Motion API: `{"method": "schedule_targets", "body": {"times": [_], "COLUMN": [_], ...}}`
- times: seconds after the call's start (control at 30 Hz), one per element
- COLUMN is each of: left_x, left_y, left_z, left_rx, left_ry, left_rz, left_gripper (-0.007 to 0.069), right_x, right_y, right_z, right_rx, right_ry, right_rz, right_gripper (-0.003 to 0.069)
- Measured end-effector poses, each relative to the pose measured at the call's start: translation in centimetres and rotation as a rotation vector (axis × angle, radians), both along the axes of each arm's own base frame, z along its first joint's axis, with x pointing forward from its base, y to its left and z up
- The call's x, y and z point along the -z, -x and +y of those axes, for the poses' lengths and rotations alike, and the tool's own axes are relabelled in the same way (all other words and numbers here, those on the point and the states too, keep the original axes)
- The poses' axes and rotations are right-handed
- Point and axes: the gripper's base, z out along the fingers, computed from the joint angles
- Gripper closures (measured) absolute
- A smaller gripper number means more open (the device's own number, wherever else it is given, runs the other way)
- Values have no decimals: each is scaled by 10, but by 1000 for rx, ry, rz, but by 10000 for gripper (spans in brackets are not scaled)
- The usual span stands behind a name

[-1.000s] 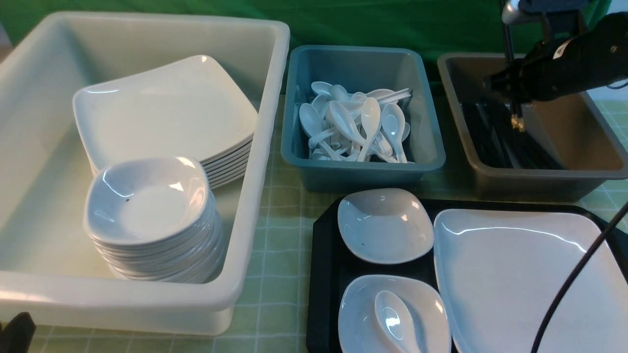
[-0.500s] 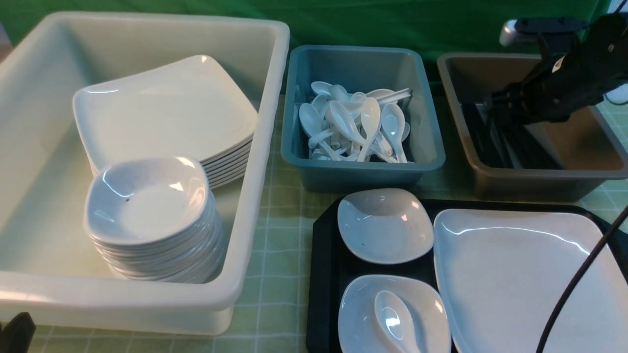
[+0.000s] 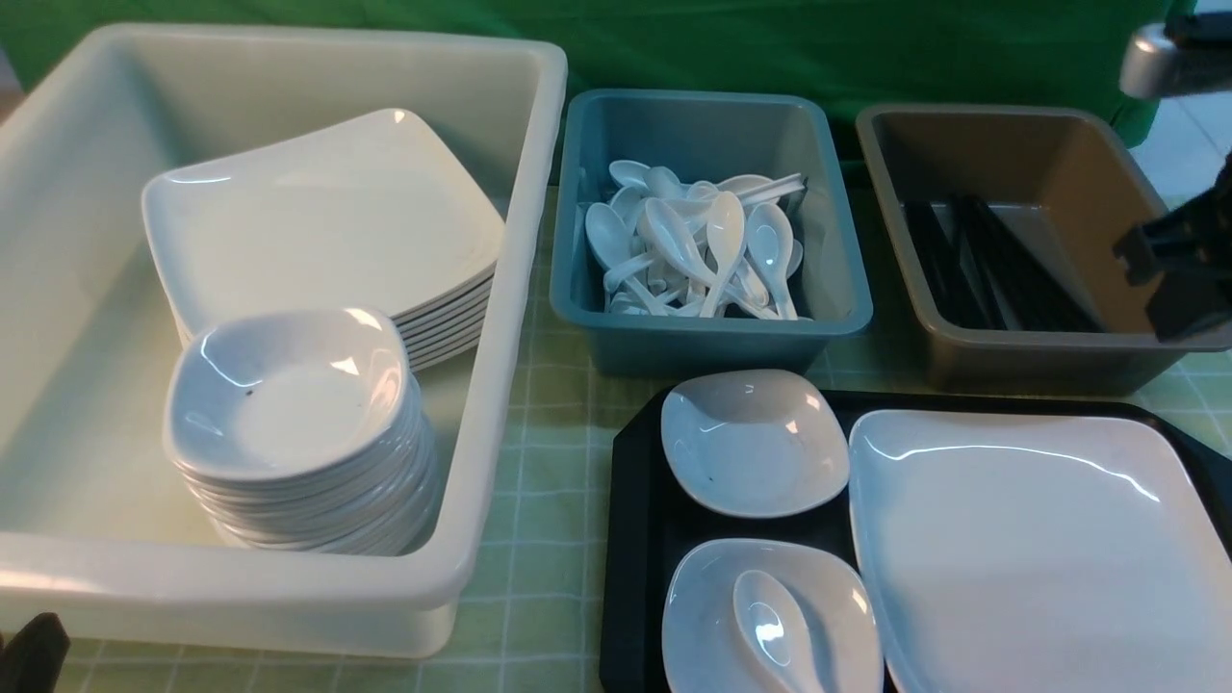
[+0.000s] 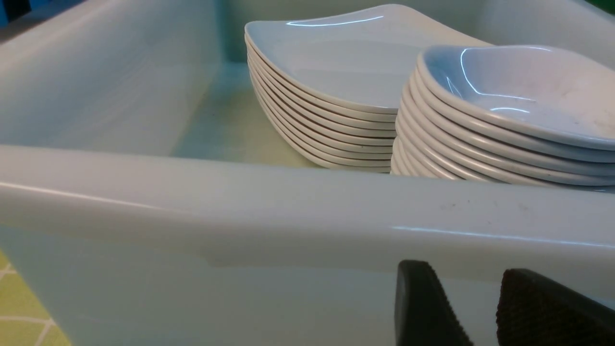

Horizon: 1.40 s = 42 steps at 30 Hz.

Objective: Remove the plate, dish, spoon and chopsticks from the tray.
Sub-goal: Use the left arm to grab a soup spoon from the plate

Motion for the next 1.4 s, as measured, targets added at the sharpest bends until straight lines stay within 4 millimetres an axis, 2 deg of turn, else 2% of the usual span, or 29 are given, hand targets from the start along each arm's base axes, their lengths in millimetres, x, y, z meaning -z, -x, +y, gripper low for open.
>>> {"method": "schedule_targets", "body": {"times": [0.03, 0.07, 0.2, 0.27, 0.33, 0.57, 0.63, 0.67, 0.7, 0.73, 0.77, 0.83, 0.93, 1.1, 1.23, 1.27, 1.33, 1.37, 1.4], "left_x": [0, 0, 0, 0, 0, 0, -2, -2, -7, -7, -10, -16, -18, -23, -24, -32, -66, -69, -97], "left_y": [0, 0, 0, 0, 0, 0, 0, 0, -1, -1, -1, -1, -1, 0, 0, 1, 8, 9, 14], "left_z": [0, 0, 0, 0, 0, 0, -1, -1, -3, -3, -3, -3, -1, 4, 4, 3, 0, -1, -4], "left_rx": [0, 0, 0, 0, 0, -1, -4, -5, -9, -11, -15, -30, -42, -62, -59, -34, 43, 50, 94], "left_ry": [0, 0, 0, 0, 0, -8, 99, 146, 391, 441, 595, 1120, 1335, 1417, 1458, 1442, 1349, 1323, 1228], "left_rz": [0, 0, 0, 0, 0, 0, -20, -29, -74, -79, -102, -153, -182, -260, -257, -262, -311, -310, -318], "left_gripper": [403, 403, 403, 403, 403, 403, 403, 403, 403, 403, 403, 403, 403, 403, 410, 434, 488, 500, 540], "right_x": [0, 3, 15, 18, 24, 30, 27, 26, 24, 24, 22, 19, 19, 21, 21, 21, 22, 22, 24], "right_y": [12, 15, 74, 86, 115, 171, 186, 188, 195, 196, 199, 205, 206, 206, 206, 206, 206, 206, 205], "right_z": [2, 2, 2, 0, -7, -22, -26, -26, -28, -29, -29, -31, -31, -31, -31, -31, -31, -31, -31], "right_rx": [-15, -18, -71, -75, -77, -72, -71, -71, -71, -71, -70, -69, -69, -69, -69, -69, -69, -69, -69], "right_ry": [-1, 0, -5, -7, -16, -58, -75, -77, -86, -89, -93, -104, -104, -104, -104, -104, -103, -103, -101], "right_rz": [-1, 10, 16, 6, -35, -226, -299, -311, -351, -361, -383, -429, -431, -429, -429, -429, -424, -424, -418], "right_gripper": [657, 657, 650, 648, 645, 631, 626, 625, 621, 621, 618, 613, 608, 606, 599, 597, 593, 593, 591]}}
